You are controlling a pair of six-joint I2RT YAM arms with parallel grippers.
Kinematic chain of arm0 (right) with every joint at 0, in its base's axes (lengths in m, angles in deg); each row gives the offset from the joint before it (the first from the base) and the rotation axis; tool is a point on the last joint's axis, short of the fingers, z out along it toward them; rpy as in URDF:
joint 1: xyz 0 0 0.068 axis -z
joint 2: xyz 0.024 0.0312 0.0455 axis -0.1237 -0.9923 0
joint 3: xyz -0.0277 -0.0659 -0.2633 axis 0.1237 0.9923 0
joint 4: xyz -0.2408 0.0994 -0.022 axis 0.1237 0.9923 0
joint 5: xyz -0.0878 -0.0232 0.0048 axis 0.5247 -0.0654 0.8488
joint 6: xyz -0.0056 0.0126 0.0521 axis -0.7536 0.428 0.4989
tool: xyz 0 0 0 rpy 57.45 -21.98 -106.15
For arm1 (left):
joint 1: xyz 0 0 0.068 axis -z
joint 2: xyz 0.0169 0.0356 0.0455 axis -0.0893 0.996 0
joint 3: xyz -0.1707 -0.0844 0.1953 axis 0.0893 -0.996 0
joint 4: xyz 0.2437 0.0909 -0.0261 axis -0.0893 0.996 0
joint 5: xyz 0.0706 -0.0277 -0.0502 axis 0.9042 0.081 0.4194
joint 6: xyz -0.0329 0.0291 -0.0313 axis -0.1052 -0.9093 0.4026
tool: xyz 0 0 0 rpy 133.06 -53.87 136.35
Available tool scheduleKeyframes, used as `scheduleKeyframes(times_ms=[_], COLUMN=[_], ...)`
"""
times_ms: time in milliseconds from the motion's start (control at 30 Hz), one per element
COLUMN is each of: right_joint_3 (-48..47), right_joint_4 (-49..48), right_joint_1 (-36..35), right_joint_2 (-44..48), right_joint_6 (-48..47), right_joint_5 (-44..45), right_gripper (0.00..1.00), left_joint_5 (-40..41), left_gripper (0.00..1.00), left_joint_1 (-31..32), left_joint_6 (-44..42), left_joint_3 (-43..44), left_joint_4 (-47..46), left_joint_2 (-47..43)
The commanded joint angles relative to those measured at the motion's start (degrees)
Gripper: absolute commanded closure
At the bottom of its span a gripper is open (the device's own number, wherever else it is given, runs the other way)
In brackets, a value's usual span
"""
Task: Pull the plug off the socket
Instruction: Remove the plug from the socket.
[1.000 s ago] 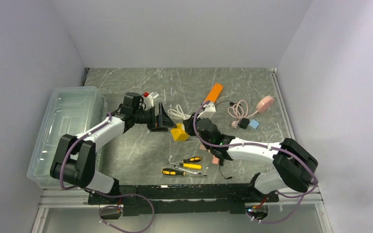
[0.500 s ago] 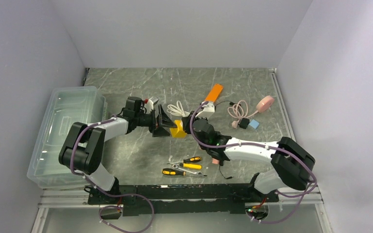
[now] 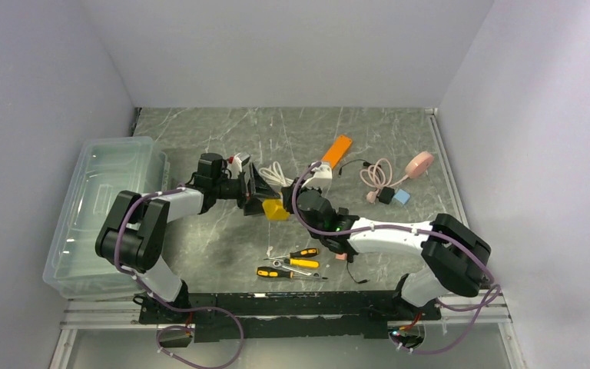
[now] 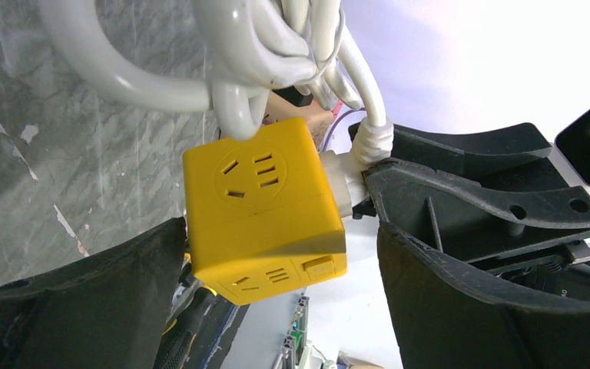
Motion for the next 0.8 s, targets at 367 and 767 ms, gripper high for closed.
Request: scheduleKeyframes(times_ms=[367,767], right_joint_3=[-2.9,-2.6], right_joint_4=[-7.8,4.2], right_joint_1=[-3.1,-3.7], right_joint_2=[0.5,6.3], right_joint_6=[-0.1,5.2], right_joint_5=[2.6,1.3], right_gripper=[1.0,0.86], left_joint_5=[0.7,3.8], left_gripper=[0.3,1.0], left_joint_1=[-0.7,-0.7], left_joint_6=[-7.7,-18.2], left_joint_3=[3.6,7.4], left_joint_4=[8.8,20.2], left_joint_2=[-0.7,-3.6])
